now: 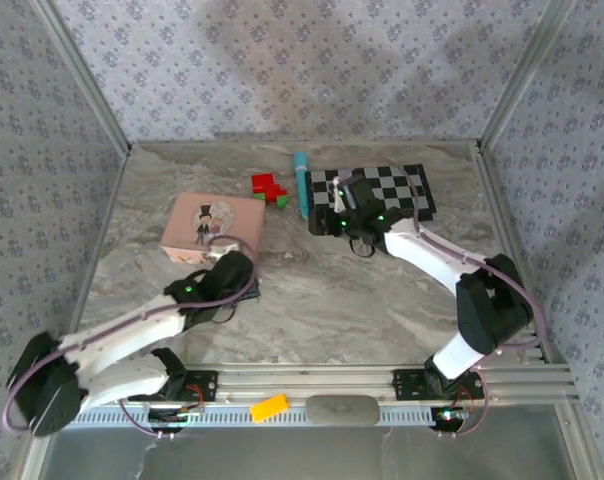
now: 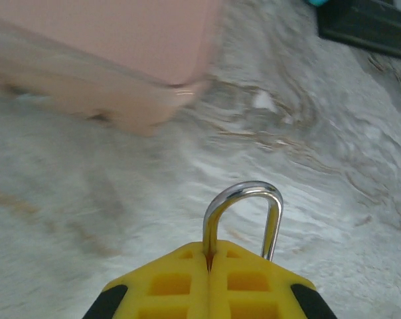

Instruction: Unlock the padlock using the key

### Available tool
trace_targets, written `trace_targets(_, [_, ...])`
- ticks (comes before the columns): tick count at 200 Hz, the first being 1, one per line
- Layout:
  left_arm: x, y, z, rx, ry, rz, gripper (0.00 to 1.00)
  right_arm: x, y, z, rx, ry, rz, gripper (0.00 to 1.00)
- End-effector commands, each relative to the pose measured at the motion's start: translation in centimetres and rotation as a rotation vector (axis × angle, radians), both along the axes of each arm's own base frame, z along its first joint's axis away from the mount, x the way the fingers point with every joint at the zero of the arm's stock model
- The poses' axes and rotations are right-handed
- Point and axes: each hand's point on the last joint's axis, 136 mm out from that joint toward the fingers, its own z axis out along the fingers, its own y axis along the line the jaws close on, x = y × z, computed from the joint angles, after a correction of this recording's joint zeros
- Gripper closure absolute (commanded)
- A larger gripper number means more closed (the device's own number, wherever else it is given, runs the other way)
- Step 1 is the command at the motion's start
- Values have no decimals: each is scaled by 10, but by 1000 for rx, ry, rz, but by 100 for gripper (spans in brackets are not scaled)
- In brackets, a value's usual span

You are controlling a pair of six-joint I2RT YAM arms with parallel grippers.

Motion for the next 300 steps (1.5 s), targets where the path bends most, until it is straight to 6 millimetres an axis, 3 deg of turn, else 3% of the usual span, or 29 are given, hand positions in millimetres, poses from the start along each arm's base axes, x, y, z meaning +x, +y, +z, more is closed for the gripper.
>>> trace_targets(1, [15, -40, 7, 36, -42, -101, 100, -2, -43, 0, -51, -19, -114, 30])
trace_targets(35, [21, -85, -16, 111, 47, -210, 100, -9, -97, -5, -86, -16, -232, 29])
trace_targets(64, [25, -101, -36, 181, 102, -248, 100, -18, -132, -8, -67, -15, -314, 28])
trace_targets(94, [28, -107, -55, 252, 158, -257, 100, -25, -151, -11, -39, -19, -357, 27])
trace_targets(131, [34, -112, -62, 287, 177, -260, 98, -30, -167, -17, -48, -12, -384, 26])
trace_targets(152, [39, -111, -57, 310, 161, -247, 87, -30, -176, -21, -69, -13, -395, 26])
trace_targets(174, [44, -108, -47, 328, 134, -235, 66, -26, -186, -26, -109, -26, -402, 26])
trace_targets(198, [50, -107, -25, 322, 77, -227, 43, -20, -199, -30, -174, -57, -412, 25])
trace_targets(215, [56, -105, -4, 303, 26, -220, 36, -14, -213, -33, -237, -82, -444, 23])
trace_targets(237, [66, -94, 25, 261, -34, -207, 31, -7, -232, -38, -341, -141, -469, 21])
trace_targets(255, [78, -72, 49, 251, -84, -187, 26, -1, -248, -36, -377, -164, -498, 20])
trace_targets(274, [96, -32, 72, 289, -154, -126, 21, 4, -260, -42, -408, -206, -522, 20])
trace_targets(300, [115, 45, 95, 290, -201, 30, 15, 14, -266, -48, -432, -280, -520, 19])
